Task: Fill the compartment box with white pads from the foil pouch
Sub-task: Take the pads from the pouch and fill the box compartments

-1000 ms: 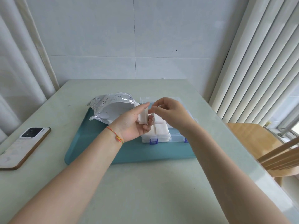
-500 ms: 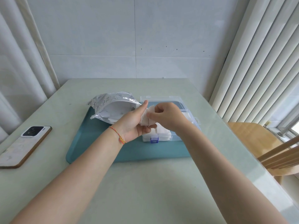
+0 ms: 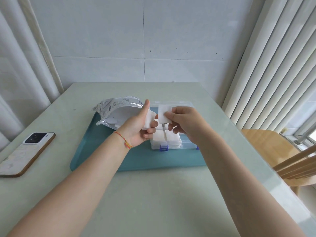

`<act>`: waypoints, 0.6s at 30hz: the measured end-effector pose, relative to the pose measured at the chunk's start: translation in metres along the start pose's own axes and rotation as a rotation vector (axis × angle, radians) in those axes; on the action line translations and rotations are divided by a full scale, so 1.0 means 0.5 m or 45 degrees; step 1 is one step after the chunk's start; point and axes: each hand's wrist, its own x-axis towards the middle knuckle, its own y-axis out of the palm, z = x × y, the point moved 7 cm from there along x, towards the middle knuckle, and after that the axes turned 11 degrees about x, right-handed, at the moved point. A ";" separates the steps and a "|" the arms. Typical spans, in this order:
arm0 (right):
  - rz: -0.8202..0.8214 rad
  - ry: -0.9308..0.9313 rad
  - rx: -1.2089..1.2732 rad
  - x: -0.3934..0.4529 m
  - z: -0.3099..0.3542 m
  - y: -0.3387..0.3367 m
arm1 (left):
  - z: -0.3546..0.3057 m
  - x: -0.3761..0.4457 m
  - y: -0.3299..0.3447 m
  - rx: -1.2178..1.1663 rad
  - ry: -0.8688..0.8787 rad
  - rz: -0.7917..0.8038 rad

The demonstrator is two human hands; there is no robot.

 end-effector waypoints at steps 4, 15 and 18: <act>0.037 0.009 0.075 0.003 -0.002 0.005 | -0.008 0.003 0.001 0.046 0.044 -0.025; 0.088 0.047 0.241 -0.003 -0.009 0.008 | -0.002 0.011 0.001 -0.065 -0.083 -0.008; 0.089 0.056 0.324 -0.006 -0.009 0.006 | -0.007 0.015 -0.007 -0.076 -0.001 -0.086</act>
